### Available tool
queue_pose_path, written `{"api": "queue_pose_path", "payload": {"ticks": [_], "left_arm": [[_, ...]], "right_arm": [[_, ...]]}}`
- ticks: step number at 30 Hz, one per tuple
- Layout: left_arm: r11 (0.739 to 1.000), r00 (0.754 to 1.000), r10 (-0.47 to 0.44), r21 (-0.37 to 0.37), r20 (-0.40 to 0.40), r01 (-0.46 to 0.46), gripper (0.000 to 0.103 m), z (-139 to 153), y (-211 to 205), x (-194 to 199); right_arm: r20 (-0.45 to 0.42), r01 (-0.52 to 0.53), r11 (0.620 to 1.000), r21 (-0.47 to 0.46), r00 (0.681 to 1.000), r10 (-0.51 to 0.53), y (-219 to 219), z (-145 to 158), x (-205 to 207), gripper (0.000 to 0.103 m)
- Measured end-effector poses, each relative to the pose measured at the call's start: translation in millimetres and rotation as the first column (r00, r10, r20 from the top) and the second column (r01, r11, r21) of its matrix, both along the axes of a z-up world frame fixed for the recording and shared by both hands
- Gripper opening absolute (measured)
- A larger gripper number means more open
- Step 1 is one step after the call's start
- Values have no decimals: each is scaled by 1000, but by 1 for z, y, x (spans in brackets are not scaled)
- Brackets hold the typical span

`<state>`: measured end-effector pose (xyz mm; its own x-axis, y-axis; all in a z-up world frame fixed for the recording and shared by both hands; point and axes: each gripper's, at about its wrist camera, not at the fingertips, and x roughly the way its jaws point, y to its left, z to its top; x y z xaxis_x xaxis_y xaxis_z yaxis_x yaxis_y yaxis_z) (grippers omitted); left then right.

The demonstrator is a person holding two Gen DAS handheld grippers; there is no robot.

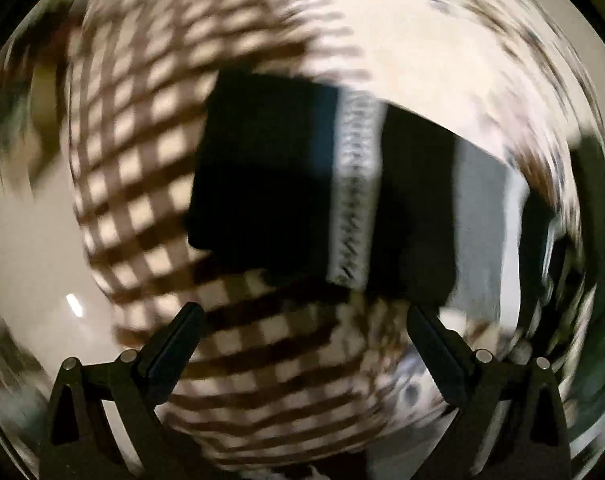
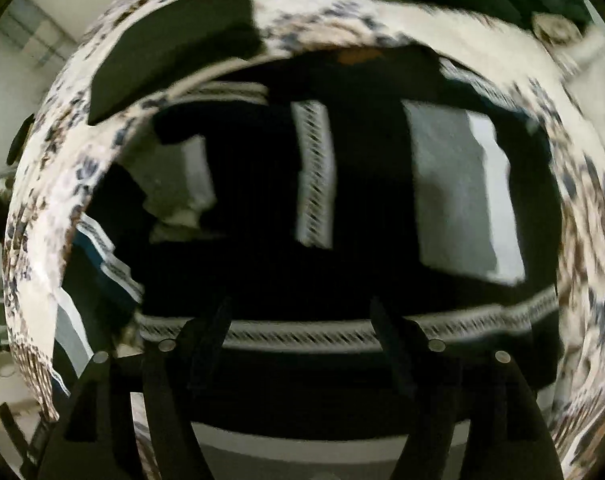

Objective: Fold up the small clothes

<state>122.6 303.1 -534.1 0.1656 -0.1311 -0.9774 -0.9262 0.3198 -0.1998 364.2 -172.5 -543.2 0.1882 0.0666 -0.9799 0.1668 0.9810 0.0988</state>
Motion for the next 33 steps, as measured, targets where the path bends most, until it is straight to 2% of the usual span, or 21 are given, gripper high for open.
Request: {"api": "queue_pose_path", "payload": {"ticks": [1, 3, 4, 5, 7, 9, 12, 14, 16, 17, 19, 20, 22, 23, 25, 26, 27, 28, 29, 32, 33], "left_arm": [[996, 996, 80, -30, 29, -80, 97, -10, 9, -3], [978, 977, 210, -31, 49, -209, 79, -21, 27, -6], [964, 962, 266, -12, 64, -266, 54, -22, 35, -7], [952, 951, 301, 34, 72, -304, 23, -21, 43, -6], [940, 946, 312, 120, 88, -321, 6, -13, 56, 4], [936, 954, 275, 193, 120, -294, 6, 2, 59, 18], [929, 979, 120, 328, 164, -169, 5, 41, 52, 56], [905, 982, -23, 421, 186, -59, 5, 74, 29, 83], [851, 960, -197, 520, 200, 67, 5, 114, -12, 114], [810, 929, -309, 568, 206, 144, 5, 136, -38, 137], [754, 870, -444, 614, 215, 233, 5, 159, -85, 162], [722, 826, -517, 632, 223, 282, 5, 170, -113, 179], [649, 715, -662, 652, 228, 393, 5, 183, -182, 213], [627, 669, -705, 648, 237, 432, 5, 184, -209, 223], [563, 544, -800, 632, 254, 533, 5, 180, -283, 248], [530, 493, -832, 624, 254, 575, 5, 176, -311, 255], [477, 425, -872, 615, 242, 628, 5, 168, -349, 264], [444, 382, -893, 607, 238, 660, 5, 162, -380, 270], [398, 324, -917, 590, 232, 703, 6, 150, -417, 274], [279, 211, -960, 540, 185, 794, 9, 116, -481, 281], [261, 195, -964, 516, 178, 816, 10, 109, -493, 281]], "right_arm": [[-8, 5, 1000, -6, 1000, -5, -6, -3, -5, 73], [-16, 22, 1000, -11, 1000, -22, -21, -9, -8, 73], [-14, 27, 999, -21, 1000, -27, -22, -10, -8, 73], [-8, 31, 999, -36, 999, -32, -26, -11, -9, 73], [1, 32, 997, -67, 999, -32, -32, -9, -10, 73], [0, 33, 992, -121, 999, -33, -37, -6, -9, 73], [-2, 56, 991, -126, 998, -57, -52, -3, -10, 73], [-3, 82, 990, -112, 997, -83, -67, -2, -13, 84], [4, 111, 991, -75, 994, -111, -81, -2, -18, 90], [3, 125, 990, -61, 992, -125, -89, -3, -20, 90], [0, 163, 986, -32, 987, -163, -110, -4, -28, 90], [-2, 180, 983, -25, 984, -180, -120, -5, -31, 90], [-5, 227, 974, -3, 974, -227, -146, -7, -41, 90], [-6, 246, 969, 7, 969, -246, -156, -7, -45, 90], [-7, 289, 957, 23, 957, -289, -182, -7, -56, 90], [-7, 304, 953, 25, 953, -303, -192, -7, -60, 90], [-6, 325, 945, 27, 946, -325, -206, -6, -67, 90], [-7, 338, 941, 27, 941, -338, -216, -6, -71, 90], [-7, 350, 936, 26, 937, -350, -225, -6, -75, 90], [-17, 390, 920, 26, 921, -390, -258, -7, -88, 91], [-21, 396, 918, 29, 918, -395, -266, -7, -91, 91]]}}
